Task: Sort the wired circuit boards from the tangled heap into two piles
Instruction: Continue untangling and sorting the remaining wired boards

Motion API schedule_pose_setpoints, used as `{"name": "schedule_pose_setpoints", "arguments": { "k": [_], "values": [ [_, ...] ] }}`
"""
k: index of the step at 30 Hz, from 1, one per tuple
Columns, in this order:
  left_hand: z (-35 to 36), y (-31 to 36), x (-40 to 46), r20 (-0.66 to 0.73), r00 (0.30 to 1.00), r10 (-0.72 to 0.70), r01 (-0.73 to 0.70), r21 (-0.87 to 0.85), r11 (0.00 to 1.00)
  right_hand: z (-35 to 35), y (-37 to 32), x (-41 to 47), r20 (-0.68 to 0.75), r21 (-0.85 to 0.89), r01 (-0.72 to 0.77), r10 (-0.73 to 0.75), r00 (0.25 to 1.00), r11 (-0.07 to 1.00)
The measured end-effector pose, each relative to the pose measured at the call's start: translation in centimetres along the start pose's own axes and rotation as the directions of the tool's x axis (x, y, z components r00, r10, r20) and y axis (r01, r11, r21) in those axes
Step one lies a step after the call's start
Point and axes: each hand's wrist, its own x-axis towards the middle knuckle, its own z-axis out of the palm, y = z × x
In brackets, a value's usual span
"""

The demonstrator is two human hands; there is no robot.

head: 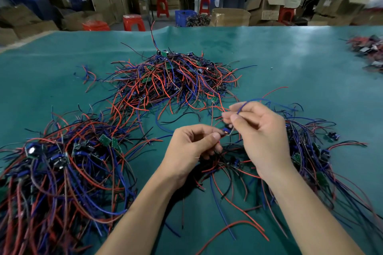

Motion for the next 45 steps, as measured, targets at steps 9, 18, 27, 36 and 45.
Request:
{"name": "schedule_pose_setpoints", "arguments": {
  "k": [9, 18, 27, 36, 45],
  "values": [
    [0.2, -0.2, 0.2, -0.049, 0.999, 0.002, -0.001, 0.019, 1.000, -2.8, -0.4, 1.2, -0.447, -0.255, 0.138, -0.243, 0.861, 0.957],
    [-0.1, -0.5, 0.4, -0.124, 0.992, 0.017, -0.025, -0.068, 0.997, 1.1, -1.2, -1.2, -0.077, -0.571, 0.272, -0.380, 0.922, 0.775],
    [0.1, 0.1, 0.0, 0.019, 1.000, -0.023, 0.023, 0.004, 1.000, 0.7, -0.7, -0.7, -0.175, -0.379, 0.181, -0.262, 0.949, 0.908],
    [0.0, 0.1, 0.1, 0.046, 0.999, -0.018, 0.014, 0.092, 0.996, -2.4, -3.6, 1.6, -0.489, -0.286, 0.262, -0.375, 0.788, 0.922],
    [0.3, -0.6, 0.2, -0.016, 0.999, 0.045, -0.041, 0.207, 0.977, -8.8, -9.5, 6.5, -0.193, -0.579, 0.095, -0.250, 0.949, 0.809]
  ]
}}
